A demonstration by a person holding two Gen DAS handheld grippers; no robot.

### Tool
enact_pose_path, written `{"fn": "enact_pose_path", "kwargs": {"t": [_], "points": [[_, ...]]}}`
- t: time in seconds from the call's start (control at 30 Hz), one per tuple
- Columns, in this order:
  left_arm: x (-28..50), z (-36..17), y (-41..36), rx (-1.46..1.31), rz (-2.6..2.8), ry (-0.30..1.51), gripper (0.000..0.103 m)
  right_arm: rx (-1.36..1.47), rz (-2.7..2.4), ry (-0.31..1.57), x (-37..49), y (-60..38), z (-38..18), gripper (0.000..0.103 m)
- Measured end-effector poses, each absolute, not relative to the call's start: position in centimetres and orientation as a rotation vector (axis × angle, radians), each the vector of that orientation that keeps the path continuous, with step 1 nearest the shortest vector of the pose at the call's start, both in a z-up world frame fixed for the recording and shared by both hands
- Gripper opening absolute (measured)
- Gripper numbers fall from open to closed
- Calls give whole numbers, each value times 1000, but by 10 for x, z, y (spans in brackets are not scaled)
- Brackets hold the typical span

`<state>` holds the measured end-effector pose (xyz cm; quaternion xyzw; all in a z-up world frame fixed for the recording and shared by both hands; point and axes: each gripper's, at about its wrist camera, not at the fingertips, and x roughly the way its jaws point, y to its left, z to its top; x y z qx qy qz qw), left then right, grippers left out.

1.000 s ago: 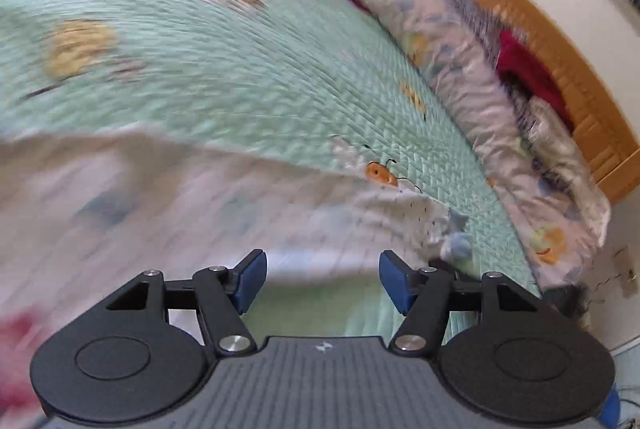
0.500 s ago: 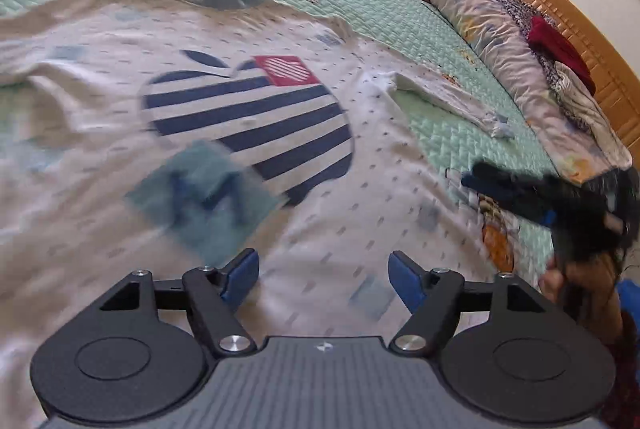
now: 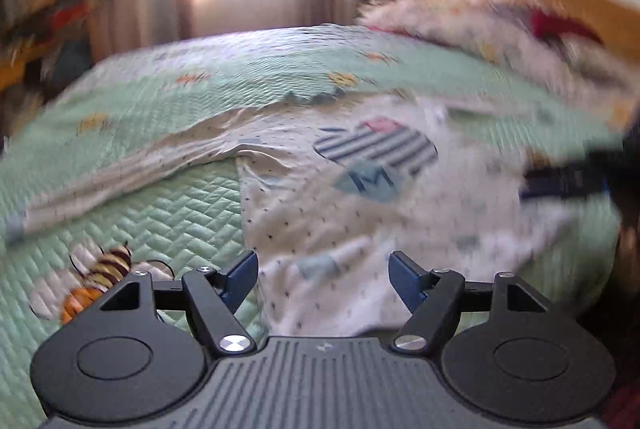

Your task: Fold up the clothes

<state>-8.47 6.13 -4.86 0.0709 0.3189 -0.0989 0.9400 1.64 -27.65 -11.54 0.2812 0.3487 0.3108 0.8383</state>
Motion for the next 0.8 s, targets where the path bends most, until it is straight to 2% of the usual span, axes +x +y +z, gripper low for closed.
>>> {"fn": "enact_pose_path", "kwargs": {"t": [0.43, 0.63, 0.8], "points": [[-98, -72, 44, 405, -283, 656, 75, 552, 585, 775, 0, -264, -120, 70], [-104, -83, 18, 677, -331, 614, 75, 541, 581, 788, -1, -260, -123, 71], [-97, -79, 26, 672, -290, 599, 75, 553, 577, 788, -3, -261, -124, 71]]}}
